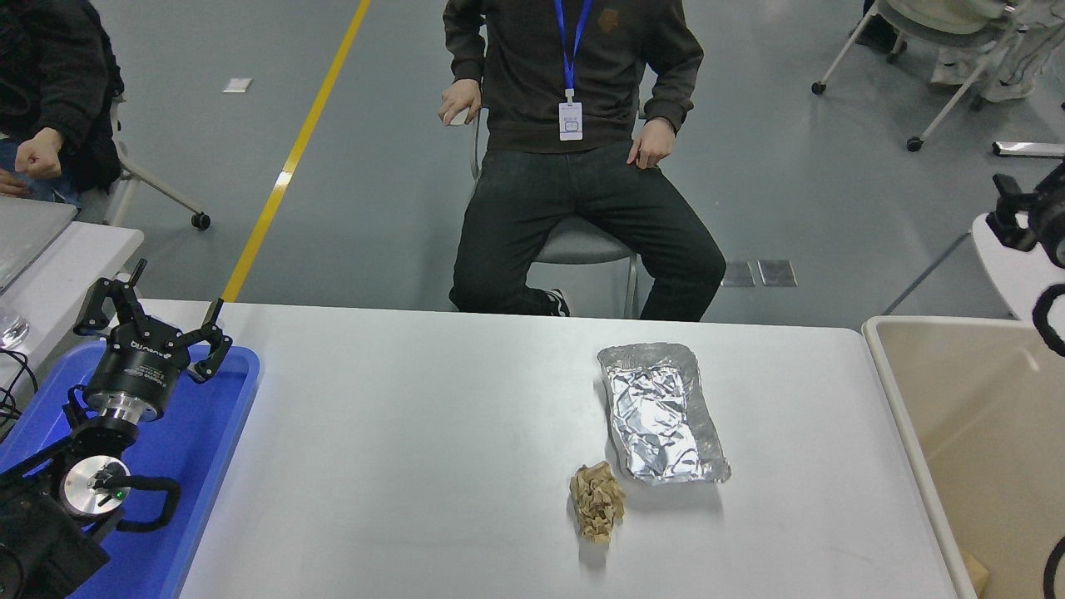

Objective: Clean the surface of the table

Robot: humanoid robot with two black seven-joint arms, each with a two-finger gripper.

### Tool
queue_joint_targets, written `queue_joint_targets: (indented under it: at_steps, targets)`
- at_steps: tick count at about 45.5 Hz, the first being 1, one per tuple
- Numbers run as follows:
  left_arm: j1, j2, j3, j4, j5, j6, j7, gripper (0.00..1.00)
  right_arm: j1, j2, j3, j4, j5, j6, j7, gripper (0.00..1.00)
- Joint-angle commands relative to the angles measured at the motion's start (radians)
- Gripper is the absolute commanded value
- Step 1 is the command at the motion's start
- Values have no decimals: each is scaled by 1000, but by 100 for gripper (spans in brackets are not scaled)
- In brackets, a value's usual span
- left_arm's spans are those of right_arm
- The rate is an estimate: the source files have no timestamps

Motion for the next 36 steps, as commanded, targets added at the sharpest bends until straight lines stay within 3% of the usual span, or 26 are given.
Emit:
queue_joint_targets:
  at_steps: [1,19,36]
  targets:
    - [1,0,0,-1,0,0,0,100,-100,106,45,70,0,20,100,99]
    - [-1,0,0,-1,0,0,0,100,-267,199,57,67,0,25,205,99]
    - [1,0,0,-1,0,0,0,100,-335,215,55,61,0,66,225,99]
